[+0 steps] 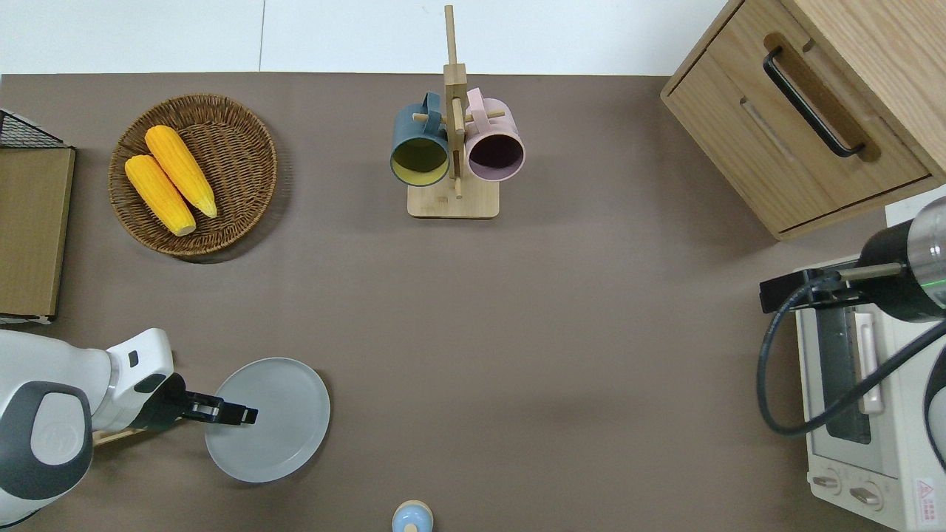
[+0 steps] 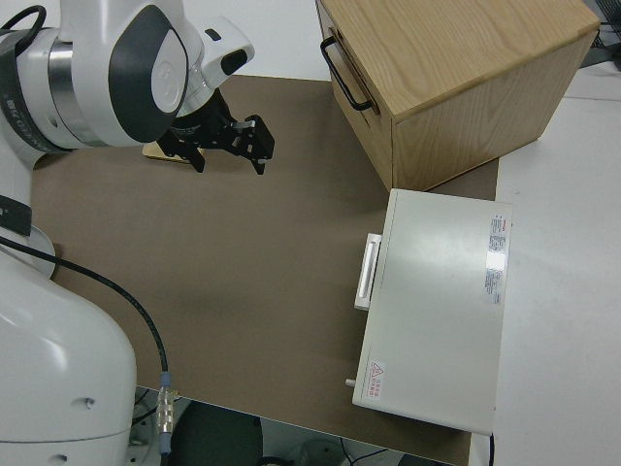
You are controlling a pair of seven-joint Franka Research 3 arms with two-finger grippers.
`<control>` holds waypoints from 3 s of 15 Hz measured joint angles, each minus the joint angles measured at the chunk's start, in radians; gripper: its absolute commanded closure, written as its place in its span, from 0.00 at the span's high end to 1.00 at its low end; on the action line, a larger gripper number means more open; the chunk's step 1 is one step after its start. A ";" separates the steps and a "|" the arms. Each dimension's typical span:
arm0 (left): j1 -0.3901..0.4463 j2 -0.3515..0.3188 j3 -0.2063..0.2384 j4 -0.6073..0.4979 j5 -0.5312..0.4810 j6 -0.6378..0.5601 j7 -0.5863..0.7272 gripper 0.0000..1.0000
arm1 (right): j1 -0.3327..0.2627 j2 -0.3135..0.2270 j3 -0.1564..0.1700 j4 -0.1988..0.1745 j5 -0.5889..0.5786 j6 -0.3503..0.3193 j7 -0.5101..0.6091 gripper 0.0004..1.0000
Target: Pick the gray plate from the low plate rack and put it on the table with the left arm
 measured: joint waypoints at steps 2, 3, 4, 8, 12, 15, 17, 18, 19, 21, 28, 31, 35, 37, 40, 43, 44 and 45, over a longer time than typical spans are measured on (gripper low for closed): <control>-0.001 0.000 0.000 0.008 0.015 0.003 0.000 1.00 | 0.000 0.000 0.000 0.000 0.000 0.000 0.000 0.99; -0.001 -0.001 0.000 0.017 0.023 0.003 0.000 1.00 | 0.000 0.000 0.000 0.000 0.000 0.000 0.000 0.99; -0.001 -0.001 0.000 0.024 0.026 0.003 0.000 1.00 | 0.000 0.000 0.000 0.000 0.000 0.000 0.000 0.99; 0.000 -0.001 0.000 0.061 0.030 -0.003 0.000 1.00 | 0.000 0.000 0.000 0.000 0.000 0.000 0.000 0.99; 0.002 -0.001 0.004 0.102 0.052 -0.019 -0.001 1.00 | 0.000 0.000 0.000 0.000 0.000 0.000 0.000 0.99; 0.005 -0.003 0.016 0.158 0.060 -0.055 -0.036 1.00 | 0.000 0.000 0.000 0.000 0.000 0.000 0.000 0.99; 0.018 -0.006 0.022 0.217 0.103 -0.096 -0.050 1.00 | 0.000 0.000 0.000 0.000 0.000 0.000 0.000 0.99; 0.022 -0.007 0.023 0.244 0.134 -0.112 -0.059 1.00 | 0.000 0.000 0.000 0.000 0.000 0.000 0.000 0.99; 0.025 -0.008 0.023 0.277 0.163 -0.133 -0.077 1.00 | 0.000 0.000 0.000 0.000 0.000 0.000 0.000 0.99; 0.025 -0.013 0.019 0.359 0.210 -0.188 -0.129 1.00 | 0.000 0.000 0.000 0.000 0.000 0.000 0.000 0.99; 0.012 -0.027 -0.022 0.620 0.306 -0.347 -0.274 1.00 | 0.000 0.000 0.000 0.000 0.000 0.000 0.000 0.99; 0.012 -0.027 -0.038 0.710 0.345 -0.414 -0.280 1.00 | 0.000 0.000 0.000 0.000 0.000 0.000 0.000 0.99; 0.012 -0.027 -0.089 0.767 0.372 -0.476 -0.355 1.00 | 0.000 0.000 0.000 0.000 0.000 0.000 0.000 0.99; 0.012 -0.024 -0.127 0.766 0.416 -0.485 -0.367 1.00 | 0.000 0.000 0.000 0.000 0.000 0.000 0.000 0.99; 0.011 -0.013 -0.201 0.761 0.460 -0.493 -0.394 1.00 | 0.000 0.000 0.000 0.000 0.000 0.000 0.000 0.99; 0.010 -0.008 -0.236 0.751 0.457 -0.487 -0.430 1.00 | 0.000 0.000 0.000 0.000 0.000 0.000 0.000 0.99; 0.010 -0.008 -0.237 0.741 0.453 -0.474 -0.433 1.00 | 0.000 0.000 0.000 0.000 0.000 0.000 0.000 0.99; 0.010 -0.009 -0.236 0.728 0.453 -0.455 -0.434 1.00 | 0.000 0.000 0.000 0.000 0.000 0.000 0.000 0.99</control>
